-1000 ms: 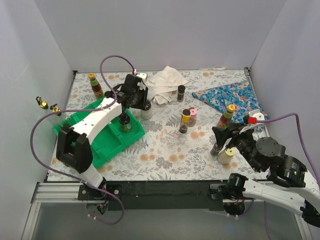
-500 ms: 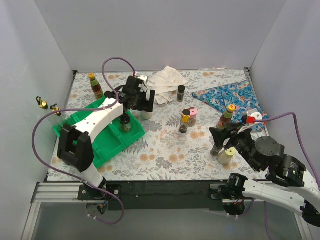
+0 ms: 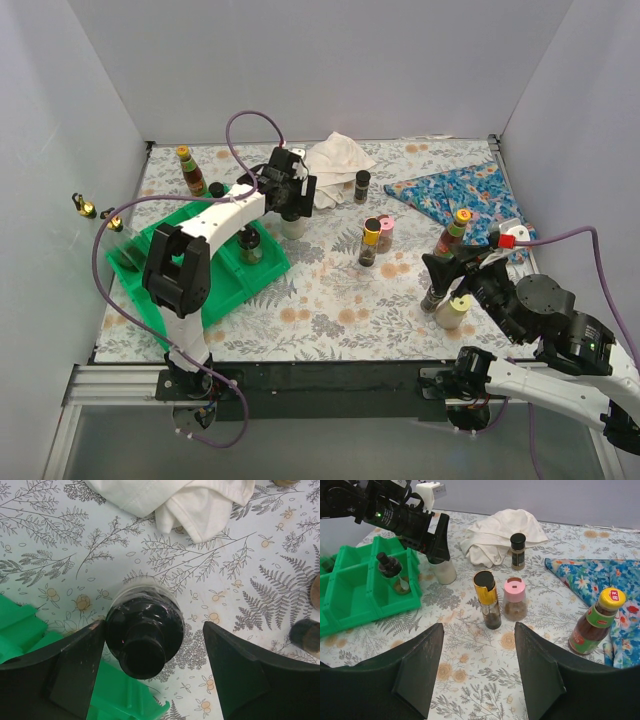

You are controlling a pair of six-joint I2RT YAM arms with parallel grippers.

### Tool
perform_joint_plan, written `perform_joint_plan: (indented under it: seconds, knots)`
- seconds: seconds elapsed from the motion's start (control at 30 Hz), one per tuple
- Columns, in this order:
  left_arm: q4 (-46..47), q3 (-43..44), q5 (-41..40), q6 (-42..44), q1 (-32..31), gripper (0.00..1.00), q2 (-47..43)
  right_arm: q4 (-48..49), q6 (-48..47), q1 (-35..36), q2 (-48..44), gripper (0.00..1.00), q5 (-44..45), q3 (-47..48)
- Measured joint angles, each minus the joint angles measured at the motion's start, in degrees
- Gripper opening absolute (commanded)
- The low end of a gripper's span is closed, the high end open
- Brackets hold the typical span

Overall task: Organize the condiment bottles
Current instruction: Pick up the bottle from the center of the board.

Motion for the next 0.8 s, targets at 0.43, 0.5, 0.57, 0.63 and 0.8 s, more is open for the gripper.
perform_joint_plan:
  seconds: [0.43, 0.5, 0.57, 0.63, 0.8]
  knots:
    - [-0.13, -0.63, -0.83, 0.46, 0.00, 0.19, 0.20, 0.02, -0.81, 0.00, -0.04, 0.67, 1.01, 0.04]
    - [-1.20, -0.63, -0.83, 0.44, -0.07, 0.10, -0.26, 0.00, -0.76, 0.00, -0.04, 0.67, 0.98, 0.22]
    - [-2.86, -0.61, -0.85, 0.42, -0.13, 0.01, -1.01, 0.02, -0.70, 0.00, -0.04, 0.67, 0.96, 0.55]
    - [-5.73, -0.44, -0.92, 0.42, -0.31, 0.00, -2.43, 0.04, -0.59, 0.00, -0.07, 0.67, 0.92, 0.85]
    - [-12.22, 0.09, -0.94, 0.42, -1.44, 0.00, -8.28, 0.02, -0.17, 0.00, -0.31, 0.67, 0.66, 1.36]
